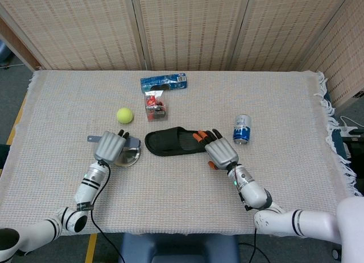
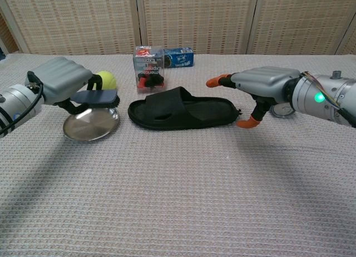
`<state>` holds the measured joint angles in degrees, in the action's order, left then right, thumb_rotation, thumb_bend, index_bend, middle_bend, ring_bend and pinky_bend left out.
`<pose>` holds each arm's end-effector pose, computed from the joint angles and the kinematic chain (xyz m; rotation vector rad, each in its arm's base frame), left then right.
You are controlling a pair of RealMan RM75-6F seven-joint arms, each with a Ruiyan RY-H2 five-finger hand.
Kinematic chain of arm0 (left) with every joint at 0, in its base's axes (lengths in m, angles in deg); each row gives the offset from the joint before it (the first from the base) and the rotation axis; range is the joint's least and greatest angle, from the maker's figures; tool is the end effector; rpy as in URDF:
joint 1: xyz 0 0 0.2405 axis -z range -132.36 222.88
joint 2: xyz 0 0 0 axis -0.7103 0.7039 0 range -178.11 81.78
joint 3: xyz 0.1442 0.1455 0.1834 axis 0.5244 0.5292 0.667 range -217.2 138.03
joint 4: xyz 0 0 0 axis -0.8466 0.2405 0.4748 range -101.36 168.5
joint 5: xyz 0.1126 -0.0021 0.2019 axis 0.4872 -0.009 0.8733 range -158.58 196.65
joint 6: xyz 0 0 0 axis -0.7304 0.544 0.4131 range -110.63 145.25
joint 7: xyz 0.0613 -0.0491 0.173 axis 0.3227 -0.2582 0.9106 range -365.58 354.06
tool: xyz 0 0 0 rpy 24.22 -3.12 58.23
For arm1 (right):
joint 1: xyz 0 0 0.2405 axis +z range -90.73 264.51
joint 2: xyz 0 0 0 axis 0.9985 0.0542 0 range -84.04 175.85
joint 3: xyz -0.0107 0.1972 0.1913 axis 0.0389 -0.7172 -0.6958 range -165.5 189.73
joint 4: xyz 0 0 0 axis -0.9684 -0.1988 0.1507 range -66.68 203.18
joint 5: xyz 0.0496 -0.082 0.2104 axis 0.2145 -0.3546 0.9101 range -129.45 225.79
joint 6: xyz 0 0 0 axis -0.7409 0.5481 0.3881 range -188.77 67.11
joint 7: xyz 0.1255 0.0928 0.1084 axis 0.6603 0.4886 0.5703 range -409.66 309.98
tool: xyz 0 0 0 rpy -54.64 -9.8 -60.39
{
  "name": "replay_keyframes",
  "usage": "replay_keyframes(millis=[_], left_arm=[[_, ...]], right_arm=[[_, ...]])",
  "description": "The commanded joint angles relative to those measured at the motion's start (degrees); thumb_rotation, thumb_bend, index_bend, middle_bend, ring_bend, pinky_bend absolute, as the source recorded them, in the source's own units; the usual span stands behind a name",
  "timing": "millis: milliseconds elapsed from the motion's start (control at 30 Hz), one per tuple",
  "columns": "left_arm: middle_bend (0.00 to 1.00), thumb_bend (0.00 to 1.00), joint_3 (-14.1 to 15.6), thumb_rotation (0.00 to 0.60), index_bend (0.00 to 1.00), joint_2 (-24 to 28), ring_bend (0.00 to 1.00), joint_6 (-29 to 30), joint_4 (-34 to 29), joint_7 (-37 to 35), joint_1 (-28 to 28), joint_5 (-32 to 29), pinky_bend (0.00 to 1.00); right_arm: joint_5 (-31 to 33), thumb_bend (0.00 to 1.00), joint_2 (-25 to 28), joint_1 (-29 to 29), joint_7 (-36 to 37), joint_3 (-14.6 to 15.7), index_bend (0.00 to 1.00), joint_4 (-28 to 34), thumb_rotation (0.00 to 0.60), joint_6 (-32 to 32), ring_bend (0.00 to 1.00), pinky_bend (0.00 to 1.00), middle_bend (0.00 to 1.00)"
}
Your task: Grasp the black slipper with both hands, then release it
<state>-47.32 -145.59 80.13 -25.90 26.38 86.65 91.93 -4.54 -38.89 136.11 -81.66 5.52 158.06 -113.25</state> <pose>-0.2068 0.4402 -0.0442 -1.7864 -0.3645 -0.6643 -0.1384 -0.4035 -0.0556 1.9940 -0.8426 0.7287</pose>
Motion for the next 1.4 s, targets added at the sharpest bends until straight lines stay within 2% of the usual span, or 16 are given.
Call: replay_keyframes(millis=[33, 267, 400, 500, 567, 700, 900, 1033, 1100, 1133, 1200, 1267, 1333, 1400], left_arm=[[0.55, 0.41, 1.3, 0.600, 0.47, 1.0, 0.81, -0.1, -0.1, -0.2, -1.5, -0.4, 1.00], [0.52, 0.41, 2.3, 0.600, 0.45, 0.4, 0.81, -1.5, 0.0, 1.7, -2.8, -1.4, 1.00], [0.47, 0.41, 2.7, 0.600, 0.38, -0.2, 0.81, -3.5, 0.7, 3.5, -2.7, -2.2, 1.00], [0.41, 0.41, 2.6, 0.600, 0.28, -0.5, 0.80, -4.5, 1.4, 3.5, -2.5, -2.5, 1.00], [0.32, 0.40, 2.4, 0.600, 0.22, -0.4, 0.80, -5.1, 1.3, 3.4, -2.4, -2.8, 1.00], [0.20, 0.40, 2.1, 0.600, 0.17, 0.4, 0.80, -5.5, -0.4, 3.4, -2.4, -3.0, 1.00], [0.13, 0.40, 2.0, 0.600, 0.15, 3.2, 0.80, -4.0, -6.3, 4.5, -2.9, -2.5, 1.00], [0.11, 0.41, 1.6, 0.600, 0.13, 6.8, 0.79, -1.7, -13.6, 6.2, -3.8, -2.5, 1.00], [0.09, 0.41, 1.7, 0.600, 0.11, 9.2, 0.75, 0.5, -17.9, 6.4, -4.8, -1.9, 1.00], [0.08, 0.40, 1.9, 0.600, 0.09, 11.4, 0.67, 2.1, -21.5, 5.7, -6.0, -1.6, 0.99], [0.04, 0.40, 2.7, 0.600, 0.06, 16.0, 0.45, 4.4, -28.1, 2.2, -8.7, -1.0, 0.88], [0.02, 0.39, 5.3, 0.600, 0.03, 23.0, 0.19, 7.1, -35.7, -8.0, -13.1, 2.3, 0.57], [0.02, 0.39, 9.4, 0.600, 0.02, 29.0, 0.06, 12.9, -38.7, -22.1, -18.8, 9.1, 0.37], [0.02, 0.39, 12.8, 0.600, 0.01, 31.5, 0.01, 19.9, -36.0, -32.4, -24.2, 14.3, 0.26]], right_arm=[[-2.4, 0.22, 4.8, -1.8, 0.5, -1.0, 0.00, 5.8, 0.600, -4.1, 0.00, 0.00, 0.00], [-0.3, 0.22, 7.1, -2.2, -1.0, -1.0, 0.00, 8.7, 0.600, -5.0, 0.00, 0.00, 0.00], [0.0, 0.22, 6.8, -2.2, -2.2, -0.3, 0.00, 8.8, 0.600, -5.1, 0.00, 0.00, 0.00], [0.4, 0.22, 6.5, -2.2, -2.7, 0.1, 0.00, 8.7, 0.600, -5.0, 0.00, 0.00, 0.00], [0.7, 0.22, 6.3, -2.0, -3.4, 0.5, 0.00, 8.6, 0.600, -4.7, 0.00, 0.00, 0.00], [0.9, 0.22, 6.1, -2.0, -4.1, 0.7, 0.00, 8.7, 0.600, -5.1, 0.00, 0.00, 0.00], [0.2, 0.22, 6.8, -2.5, -4.0, 0.7, 0.00, 9.9, 0.600, -6.3, 0.00, 0.00, 0.00], [-1.0, 0.22, 8.6, -3.5, -3.8, 1.1, 0.00, 11.8, 0.600, -7.9, 0.00, 0.00, 0.00], [-2.3, 0.22, 10.1, -4.7, -3.5, 1.9, 0.00, 13.3, 0.600, -9.3, 0.00, 0.00, 0.00], [-3.7, 0.22, 11.2, -6.0, -2.9, 2.6, 0.00, 14.6, 0.600, -10.7, 0.00, 0.00, 0.00], [-6.0, 0.22, 13.1, -8.6, -1.1, 4.3, 0.00, 16.8, 0.600, -12.8, 0.00, 0.00, 0.00], [-8.9, 0.22, 15.8, -12.4, 1.2, 7.3, 0.00, 19.8, 0.600, -15.4, 0.00, 0.00, 0.00], [-14.5, 0.20, 18.1, -17.1, 2.5, 11.5, 0.00, 21.4, 0.600, -19.8, 0.00, 0.00, 0.00], [-20.9, 0.18, 19.0, -22.2, 3.1, 15.7, 0.00, 20.3, 0.600, -25.5, 0.00, 0.00, 0.00]])
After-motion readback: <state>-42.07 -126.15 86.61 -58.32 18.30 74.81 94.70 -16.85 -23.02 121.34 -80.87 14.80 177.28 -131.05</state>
